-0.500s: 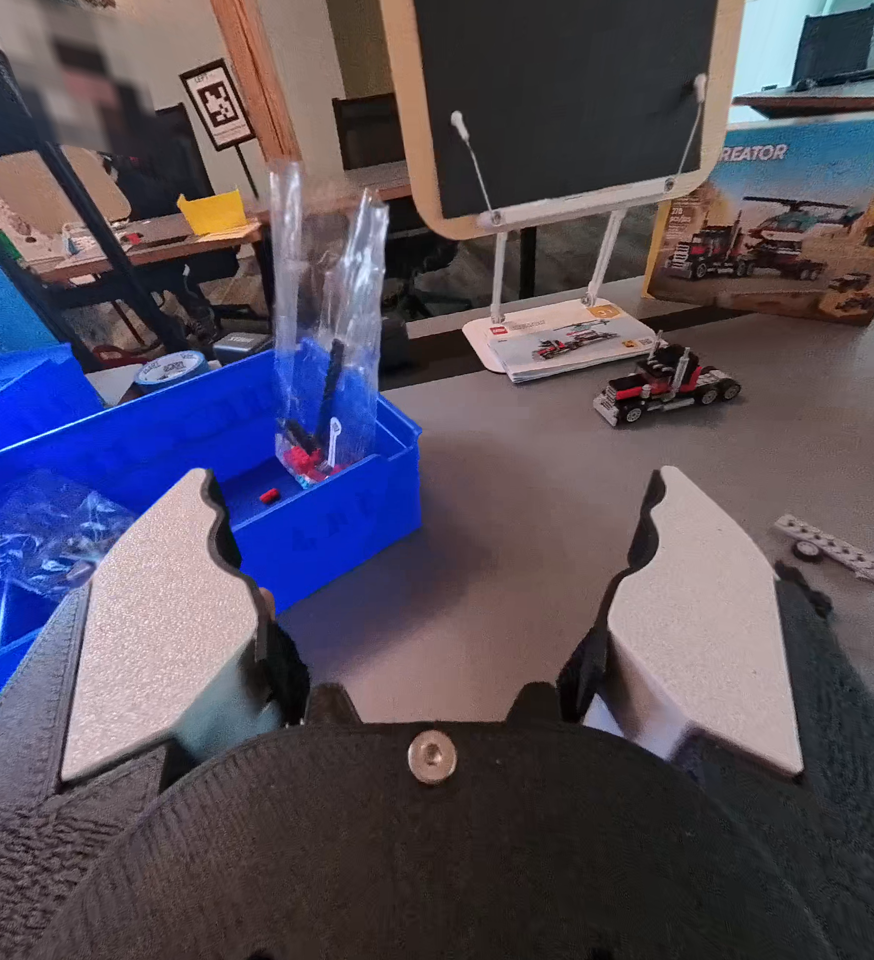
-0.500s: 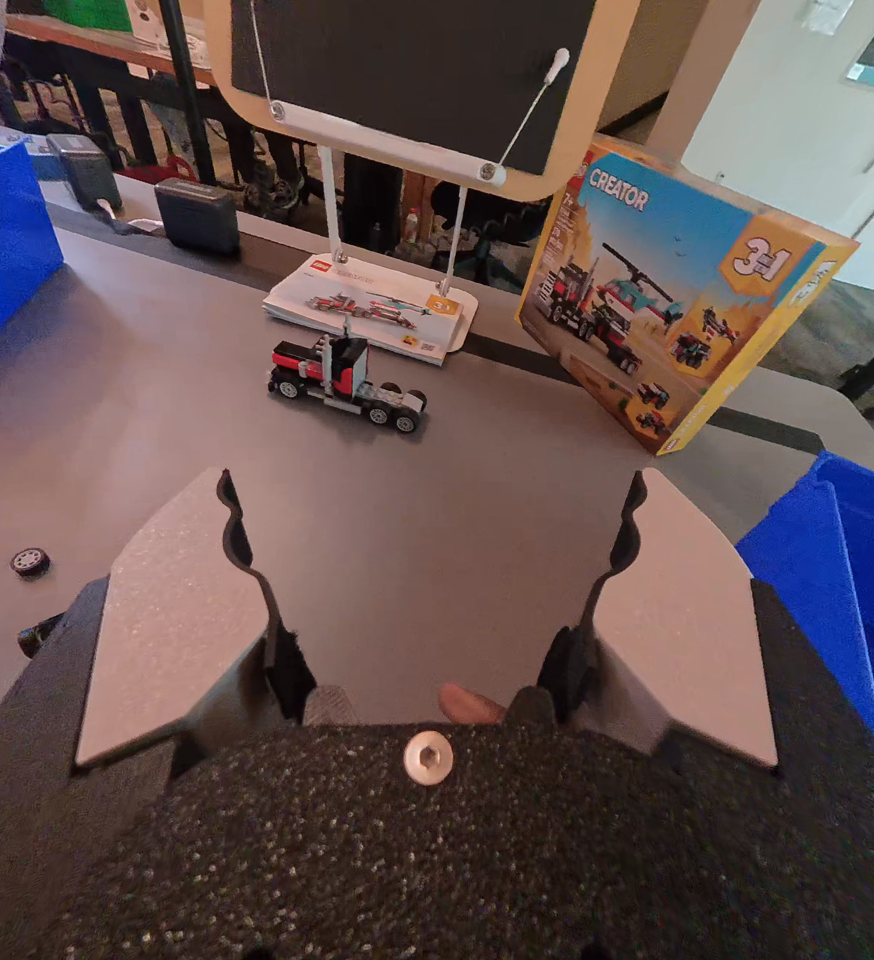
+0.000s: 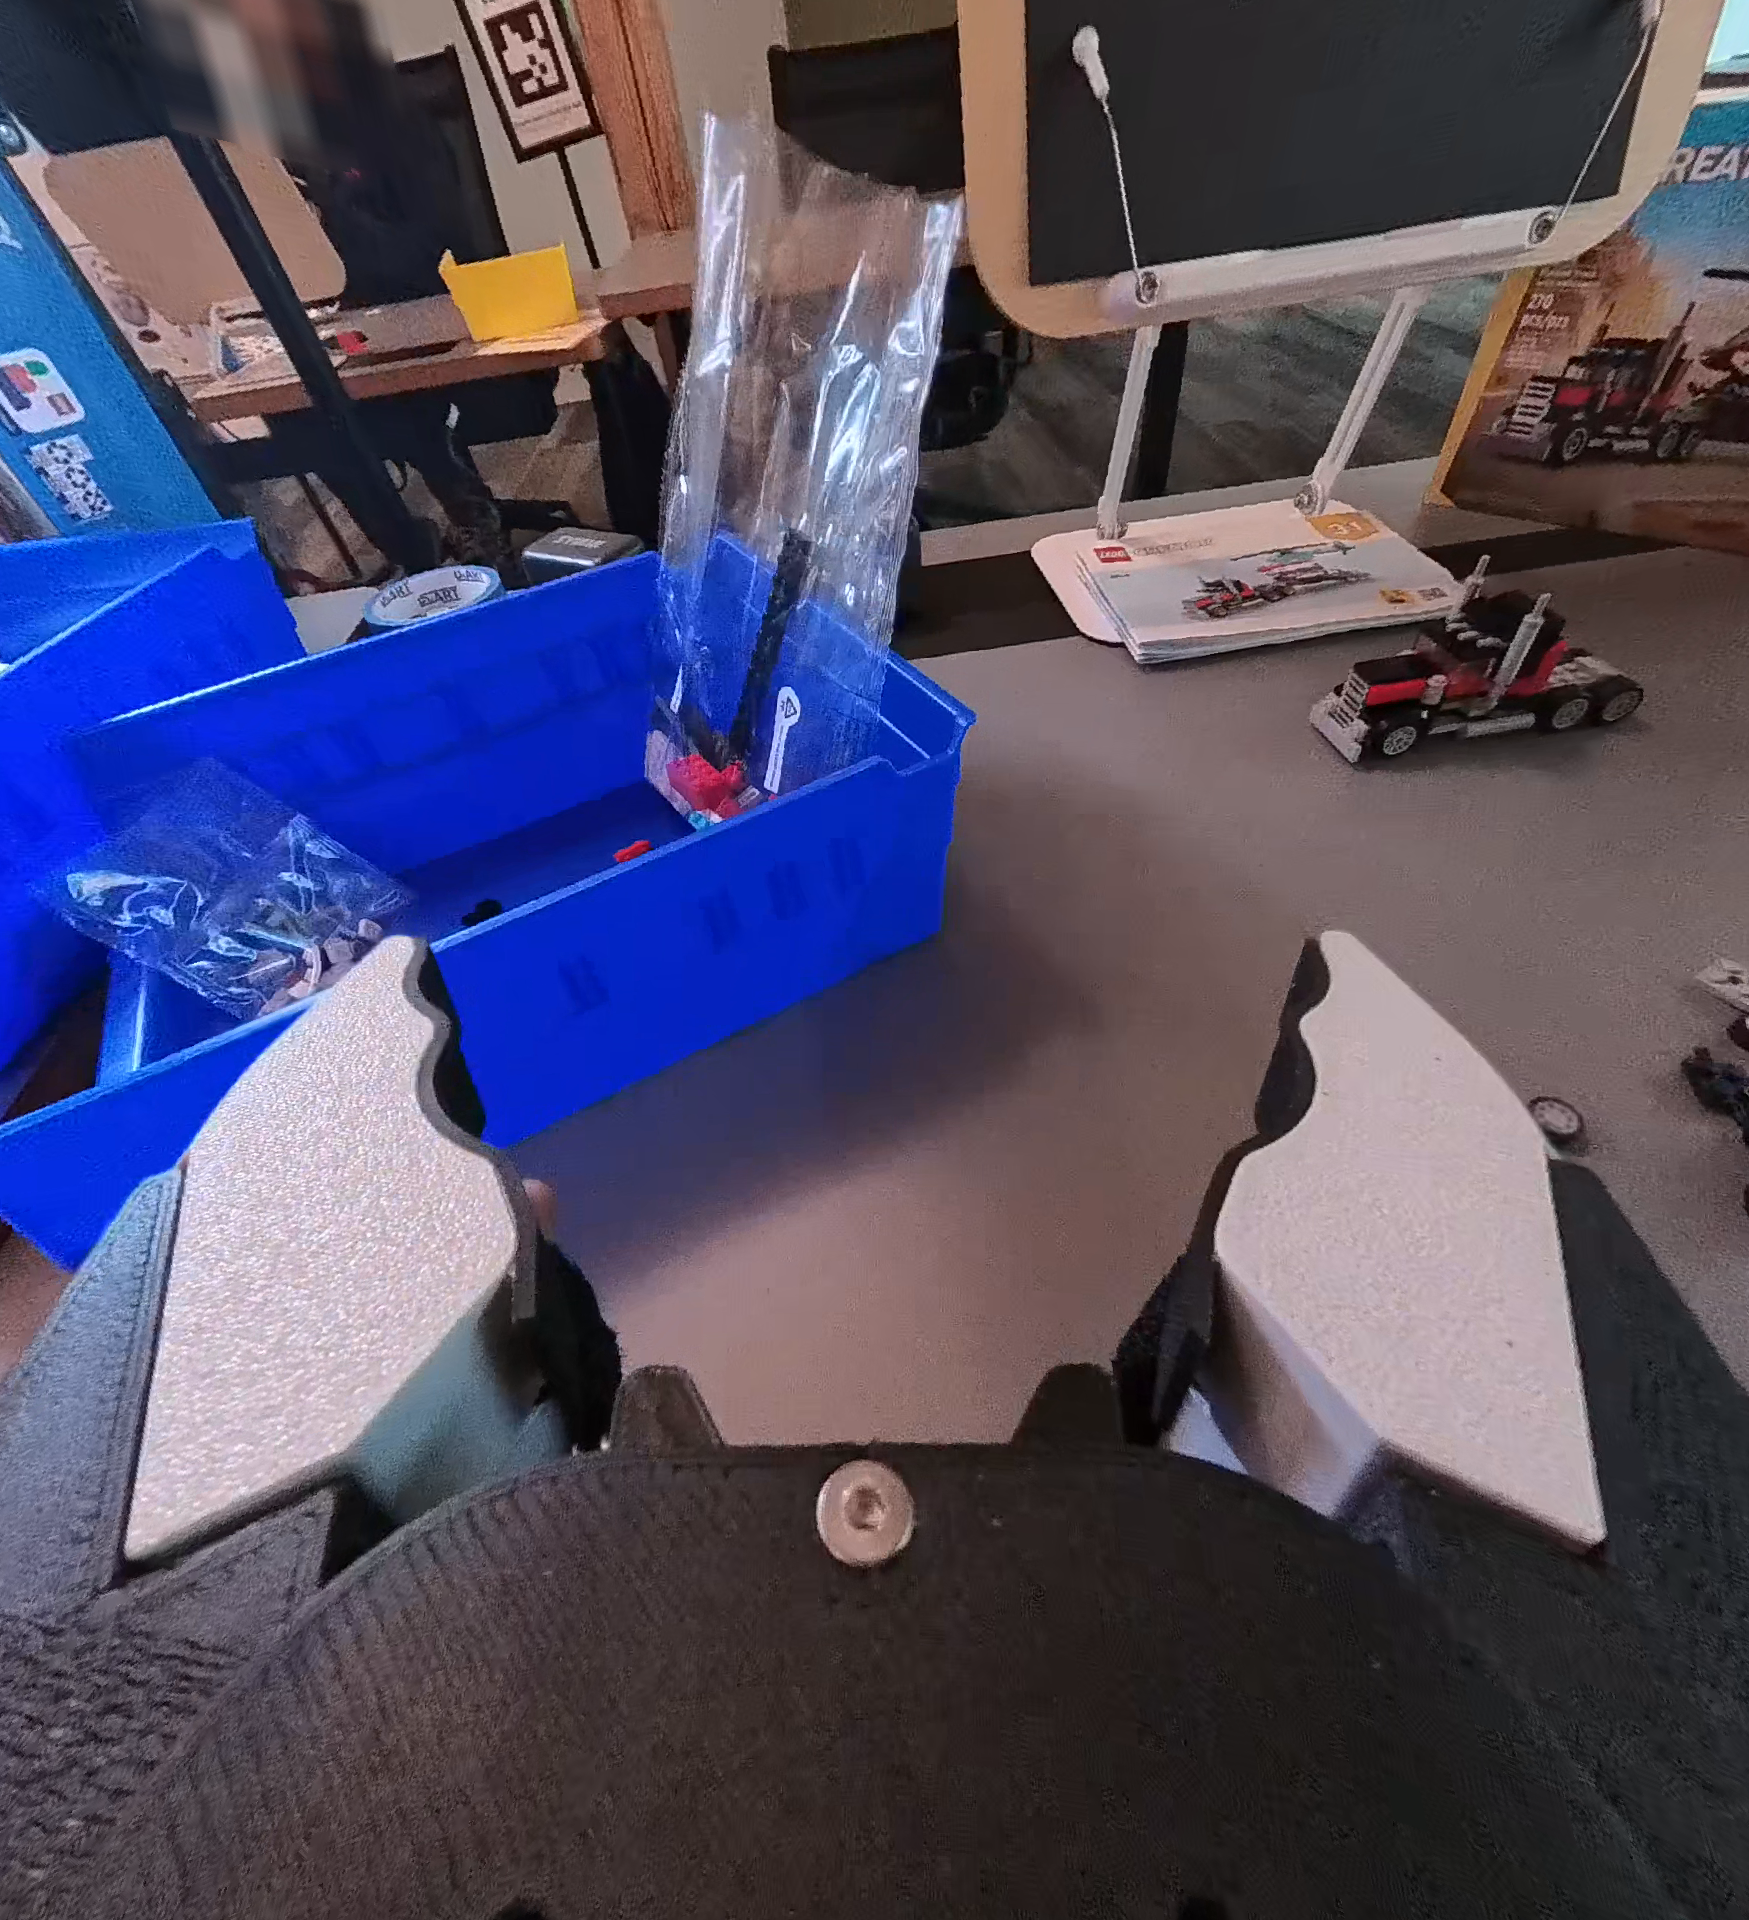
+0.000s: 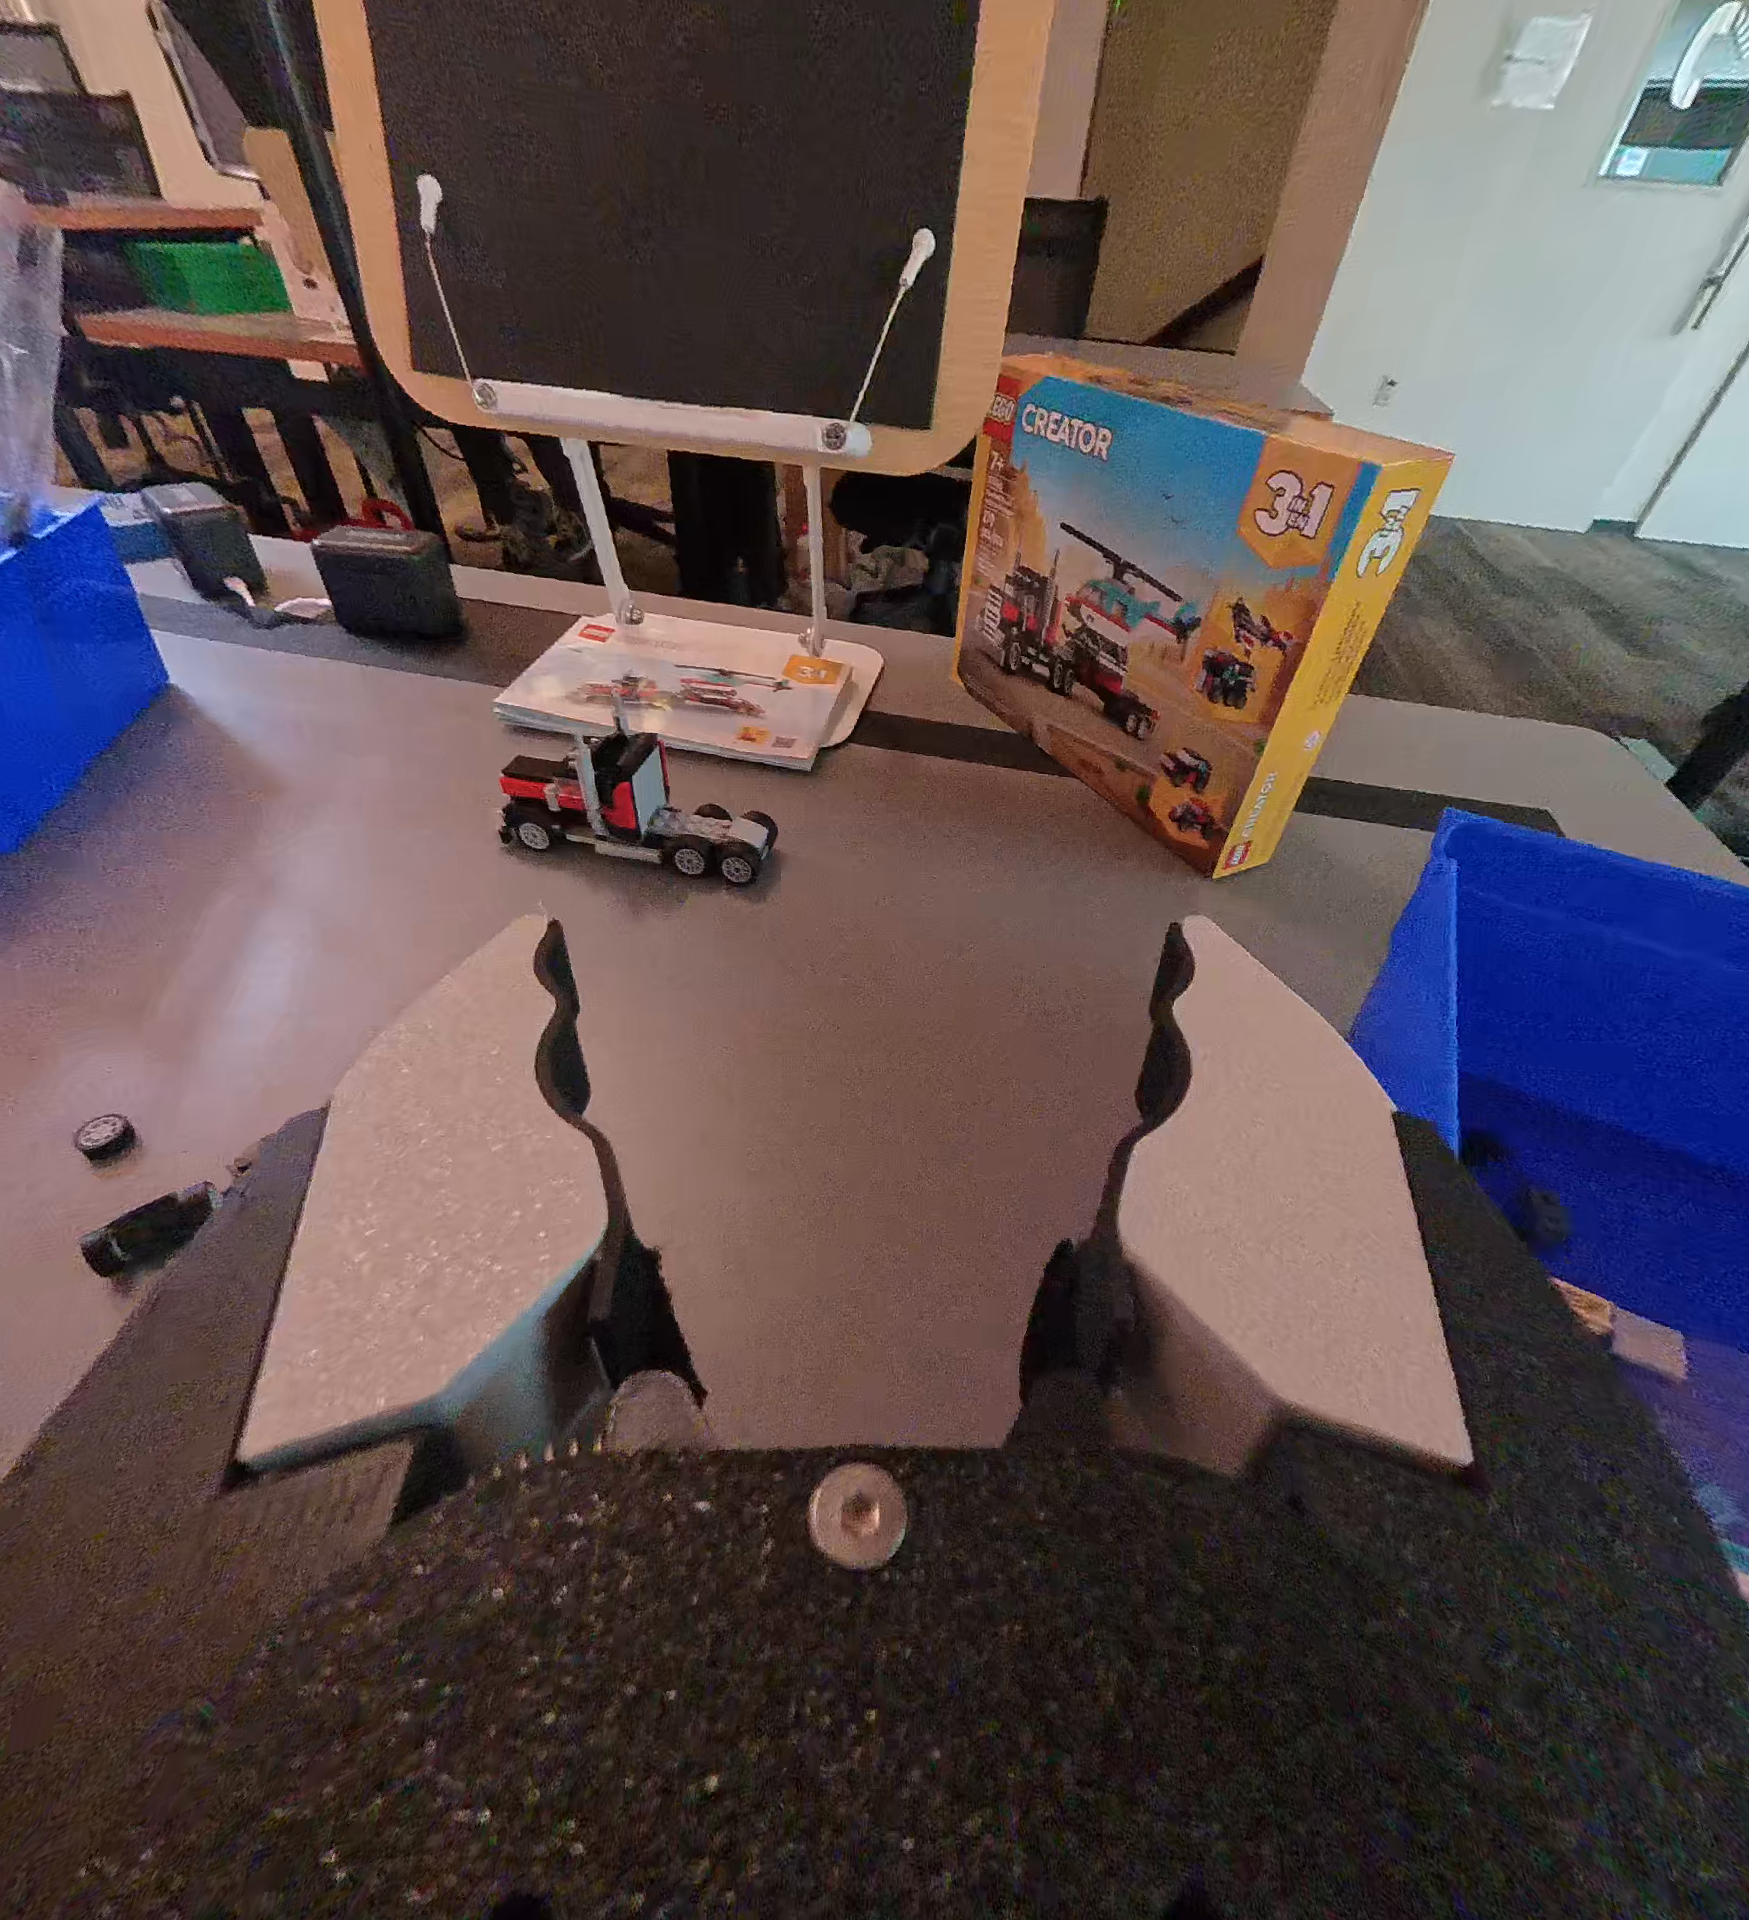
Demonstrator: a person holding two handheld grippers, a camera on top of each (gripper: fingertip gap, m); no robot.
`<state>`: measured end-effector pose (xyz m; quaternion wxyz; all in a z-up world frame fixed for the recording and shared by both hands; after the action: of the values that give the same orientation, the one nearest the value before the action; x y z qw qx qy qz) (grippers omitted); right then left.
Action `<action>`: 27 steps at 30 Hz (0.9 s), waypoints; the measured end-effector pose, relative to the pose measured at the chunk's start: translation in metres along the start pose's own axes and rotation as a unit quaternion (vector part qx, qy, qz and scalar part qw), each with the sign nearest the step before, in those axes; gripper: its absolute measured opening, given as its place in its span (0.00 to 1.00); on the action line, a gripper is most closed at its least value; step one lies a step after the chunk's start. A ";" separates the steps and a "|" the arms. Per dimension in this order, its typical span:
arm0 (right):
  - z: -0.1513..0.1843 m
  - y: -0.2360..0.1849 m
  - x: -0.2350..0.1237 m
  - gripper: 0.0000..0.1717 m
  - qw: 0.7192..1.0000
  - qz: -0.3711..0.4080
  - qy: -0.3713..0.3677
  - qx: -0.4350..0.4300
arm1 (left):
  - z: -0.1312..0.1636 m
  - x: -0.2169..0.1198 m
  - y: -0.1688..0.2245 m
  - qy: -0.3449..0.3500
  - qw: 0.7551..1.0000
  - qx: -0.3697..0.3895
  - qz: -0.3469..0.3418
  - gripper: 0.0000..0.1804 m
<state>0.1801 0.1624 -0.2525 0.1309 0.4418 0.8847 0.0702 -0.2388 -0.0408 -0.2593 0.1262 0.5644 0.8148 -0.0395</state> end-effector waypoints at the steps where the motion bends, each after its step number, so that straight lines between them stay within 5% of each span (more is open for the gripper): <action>1: 0.001 -0.002 0.000 0.60 1.000 -0.010 0.005 0.008 | 0.001 0.001 0.000 -0.005 1.000 0.001 -0.005 0.81; 9: -0.002 -0.030 0.042 0.50 0.991 -0.114 0.054 0.045 | 0.006 0.025 0.011 -0.032 0.999 -0.005 -0.037 0.80; 13: -0.007 -0.047 0.056 0.52 0.983 -0.179 -0.020 0.019 | -0.007 0.051 0.021 -0.037 0.999 -0.025 -0.015 0.80; 18: -0.015 -0.043 0.034 0.52 0.994 -0.104 -0.008 -0.018 | -0.012 0.055 0.016 -0.022 0.999 -0.031 0.016 0.80; 27: 0.045 -0.057 -0.001 0.67 0.994 -0.036 -0.101 -0.019 | 0.018 0.016 0.004 -0.038 0.997 -0.020 0.065 0.80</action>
<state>0.1508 0.1278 -0.3093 0.2309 0.4119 0.8807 0.0375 -0.2377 -0.0287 -0.2807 0.1703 0.6115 0.7719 -0.0360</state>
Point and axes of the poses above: each gripper's, where its closed fingertips meet, x out along the fingers, z out of its underside, y = z × x across the jaws, the point moved 5 cm from there along -x, back along the fingers, and after that the axes turned 11 degrees about -x, right-handed, at the moved point
